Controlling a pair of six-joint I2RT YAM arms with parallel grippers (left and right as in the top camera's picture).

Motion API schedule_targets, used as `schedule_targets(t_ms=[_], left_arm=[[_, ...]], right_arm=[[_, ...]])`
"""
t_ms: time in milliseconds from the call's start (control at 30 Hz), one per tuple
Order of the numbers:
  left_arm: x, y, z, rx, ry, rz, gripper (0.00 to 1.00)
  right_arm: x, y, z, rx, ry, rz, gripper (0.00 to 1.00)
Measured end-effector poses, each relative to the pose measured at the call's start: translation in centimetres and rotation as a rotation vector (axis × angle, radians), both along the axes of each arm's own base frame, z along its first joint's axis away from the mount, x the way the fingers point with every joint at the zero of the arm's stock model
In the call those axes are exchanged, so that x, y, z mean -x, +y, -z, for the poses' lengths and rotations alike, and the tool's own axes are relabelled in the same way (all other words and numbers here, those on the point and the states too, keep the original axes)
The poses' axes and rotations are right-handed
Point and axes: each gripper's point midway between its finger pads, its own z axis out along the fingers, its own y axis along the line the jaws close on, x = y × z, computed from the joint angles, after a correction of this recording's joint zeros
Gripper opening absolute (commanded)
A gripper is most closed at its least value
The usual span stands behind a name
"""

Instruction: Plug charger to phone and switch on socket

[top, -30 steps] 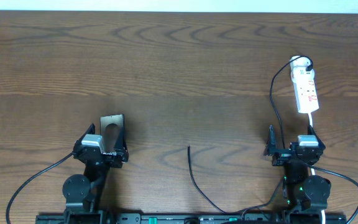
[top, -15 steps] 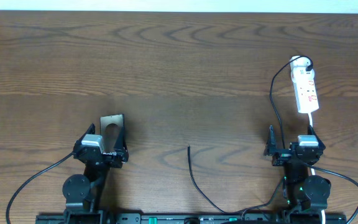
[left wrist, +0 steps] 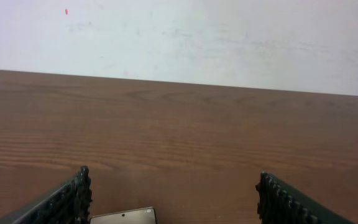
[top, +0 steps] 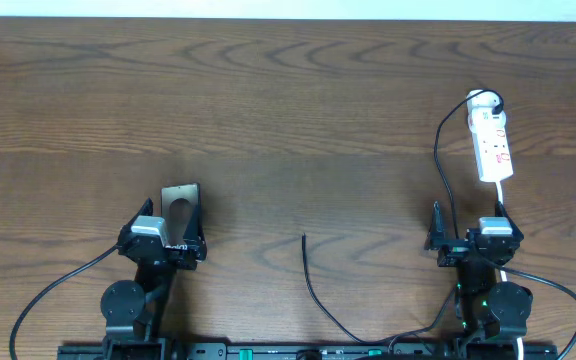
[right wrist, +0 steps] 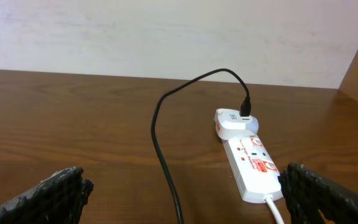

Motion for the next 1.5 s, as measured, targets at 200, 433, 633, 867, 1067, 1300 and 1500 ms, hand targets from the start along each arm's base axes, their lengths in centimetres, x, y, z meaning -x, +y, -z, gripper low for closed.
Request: schedule_targets(t_ms=[200,433,633,867,1067,1300,1500], left_arm=[[0.0,0.0,0.0,0.000,0.000,0.000,0.81],[0.0,0.0,0.0,0.000,0.000,0.000,0.81],[0.1,0.1,-0.1,-0.001,0.021,-0.003,0.82],[-0.5,0.1,-1.7,-0.005,0.094,-0.003,0.81],[-2.5,0.1,-3.3,-0.010,0.212,-0.002,0.81],[-5.5,0.1,-3.3,-0.054,0.457,0.013,0.81],[-7.7,0.4,-4.3,-0.087,0.637,0.009,0.81]], right_arm=[[0.0,0.0,0.0,0.000,0.000,0.000,0.99],[0.0,0.0,0.0,0.000,0.000,0.000,0.99],[0.0,0.0,0.0,0.000,0.000,0.000,0.99],[0.0,0.0,0.0,0.000,0.000,0.000,0.99],[0.0,0.0,0.0,0.000,-0.002,0.000,0.99],[0.0,0.0,-0.1,0.000,-0.003,0.000,0.99],[0.0,0.0,0.0,0.000,-0.002,0.000,0.99]])
